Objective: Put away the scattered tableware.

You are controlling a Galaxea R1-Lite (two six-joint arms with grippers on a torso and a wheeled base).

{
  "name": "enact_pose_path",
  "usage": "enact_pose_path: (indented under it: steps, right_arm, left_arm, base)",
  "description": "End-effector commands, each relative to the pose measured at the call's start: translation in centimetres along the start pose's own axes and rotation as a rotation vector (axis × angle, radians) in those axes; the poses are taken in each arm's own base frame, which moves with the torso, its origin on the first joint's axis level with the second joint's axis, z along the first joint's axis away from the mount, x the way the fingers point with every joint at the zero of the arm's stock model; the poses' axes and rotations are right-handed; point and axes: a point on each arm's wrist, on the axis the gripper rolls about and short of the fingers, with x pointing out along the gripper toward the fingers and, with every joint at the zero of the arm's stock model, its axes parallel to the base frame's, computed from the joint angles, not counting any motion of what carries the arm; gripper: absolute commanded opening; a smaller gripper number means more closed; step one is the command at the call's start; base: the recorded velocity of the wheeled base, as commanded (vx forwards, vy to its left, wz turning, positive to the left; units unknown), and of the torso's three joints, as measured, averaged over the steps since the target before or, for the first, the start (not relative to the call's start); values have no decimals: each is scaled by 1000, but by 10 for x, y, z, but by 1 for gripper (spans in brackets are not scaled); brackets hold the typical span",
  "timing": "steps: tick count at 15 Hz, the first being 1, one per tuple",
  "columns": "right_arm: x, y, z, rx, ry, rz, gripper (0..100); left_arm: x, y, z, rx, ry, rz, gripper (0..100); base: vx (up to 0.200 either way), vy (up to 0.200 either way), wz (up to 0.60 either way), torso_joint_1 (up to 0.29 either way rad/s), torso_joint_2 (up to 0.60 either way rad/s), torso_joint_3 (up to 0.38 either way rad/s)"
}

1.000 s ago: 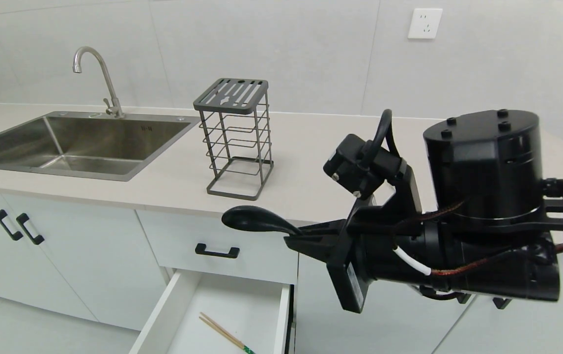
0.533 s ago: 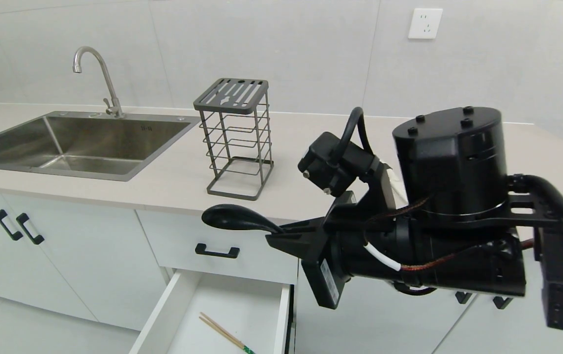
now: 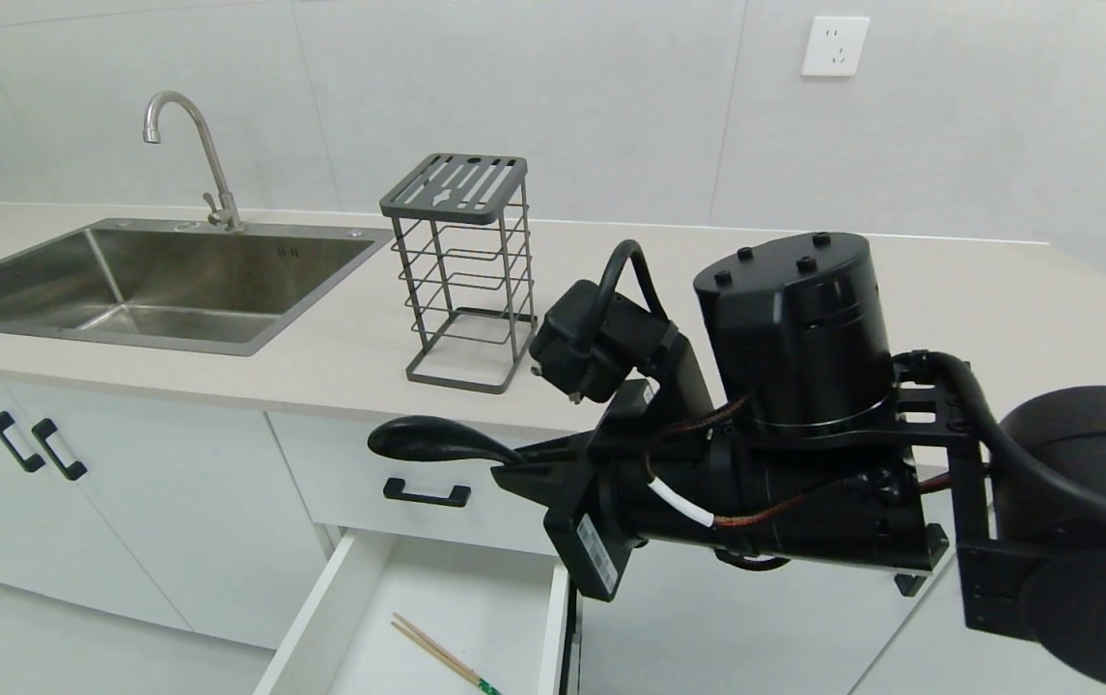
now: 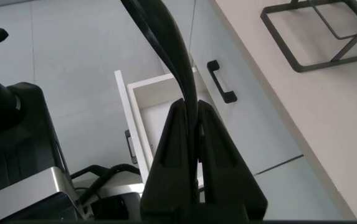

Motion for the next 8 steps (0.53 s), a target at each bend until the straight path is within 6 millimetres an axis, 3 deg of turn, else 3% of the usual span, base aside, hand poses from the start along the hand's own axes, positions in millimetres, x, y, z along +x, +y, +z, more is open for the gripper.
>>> enact_pose_path:
  steps: [1, 8]
  right_arm:
    - [4, -1, -3, -24, 13, 1, 0]
    - [25, -4, -5, -45, 50, 7, 0]
  left_arm:
    - [0, 0, 0, 0, 2, 0, 100]
    - [0, 0, 0, 0, 2, 0, 100]
  base:
    - [0, 0, 0, 0, 0, 0]
    - [0, 0, 0, 0, 0, 0]
